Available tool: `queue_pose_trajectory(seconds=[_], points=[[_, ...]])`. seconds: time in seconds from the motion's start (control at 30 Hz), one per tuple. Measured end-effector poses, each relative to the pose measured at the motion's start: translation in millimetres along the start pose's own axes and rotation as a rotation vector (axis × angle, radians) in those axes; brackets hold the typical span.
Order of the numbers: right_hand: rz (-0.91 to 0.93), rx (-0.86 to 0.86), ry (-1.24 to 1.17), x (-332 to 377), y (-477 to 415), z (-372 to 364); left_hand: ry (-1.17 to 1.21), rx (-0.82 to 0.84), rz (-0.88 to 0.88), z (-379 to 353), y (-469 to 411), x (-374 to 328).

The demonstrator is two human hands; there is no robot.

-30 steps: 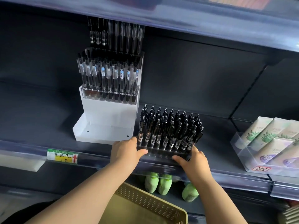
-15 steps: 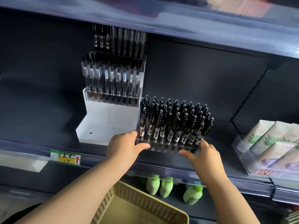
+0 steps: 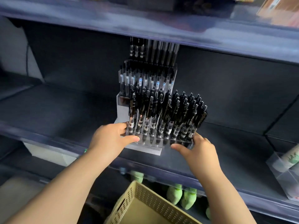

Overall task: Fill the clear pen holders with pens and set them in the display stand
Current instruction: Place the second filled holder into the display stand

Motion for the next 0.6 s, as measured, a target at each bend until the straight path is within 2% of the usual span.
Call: queue_pose_trajectory(seconds=[0.2,0.6], points=[[0.019,-0.001,0.021,27.9,-4.7,-26.9,0.168,0.031,0.031,8.8,-15.0,35.2],[0.032,0.029,0.007,41.5,-13.0,-63.8,0.267,0.061,0.044,-10.1,-37.7,67.5]])
Point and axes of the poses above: each hand's wrist, its own y-axis away from the middle knuckle, its own z-axis out of the back of the hand, x = y × z, the point moved 9 cm from there along -y, towards the middle knuckle, and after that the axes turned 1 degree about z, right-handed, at the moved point
